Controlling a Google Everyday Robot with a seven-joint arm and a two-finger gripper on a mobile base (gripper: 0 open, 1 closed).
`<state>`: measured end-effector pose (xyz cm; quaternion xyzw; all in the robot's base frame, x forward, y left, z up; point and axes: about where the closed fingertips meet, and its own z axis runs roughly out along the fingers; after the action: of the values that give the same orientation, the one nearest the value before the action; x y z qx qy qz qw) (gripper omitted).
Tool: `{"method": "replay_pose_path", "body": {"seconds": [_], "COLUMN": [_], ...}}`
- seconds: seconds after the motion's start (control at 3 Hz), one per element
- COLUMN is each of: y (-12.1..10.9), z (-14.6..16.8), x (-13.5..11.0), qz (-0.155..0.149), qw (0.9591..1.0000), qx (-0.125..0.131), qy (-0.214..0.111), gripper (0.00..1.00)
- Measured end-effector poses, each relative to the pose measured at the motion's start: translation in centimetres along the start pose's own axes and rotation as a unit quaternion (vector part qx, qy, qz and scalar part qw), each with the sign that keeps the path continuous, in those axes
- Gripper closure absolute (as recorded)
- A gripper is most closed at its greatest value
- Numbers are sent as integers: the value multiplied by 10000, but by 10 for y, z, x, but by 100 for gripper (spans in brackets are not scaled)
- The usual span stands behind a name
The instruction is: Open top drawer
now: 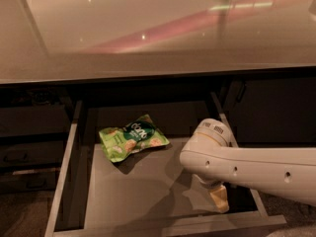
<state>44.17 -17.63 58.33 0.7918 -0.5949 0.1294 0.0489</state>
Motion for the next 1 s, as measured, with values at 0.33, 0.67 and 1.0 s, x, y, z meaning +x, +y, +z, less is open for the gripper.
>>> {"method": "replay_pose_path", "body": {"seconds": [0.33,0.67,1.0], "y": [33,47,47], "z": [16,19,19], "x": [0,2,2], "qz": [78,128,128], "qw": [9999,9997,9997], "qx": [-68,-116,-116], "qy": [122,179,179], "gripper": [0,0,0]}}
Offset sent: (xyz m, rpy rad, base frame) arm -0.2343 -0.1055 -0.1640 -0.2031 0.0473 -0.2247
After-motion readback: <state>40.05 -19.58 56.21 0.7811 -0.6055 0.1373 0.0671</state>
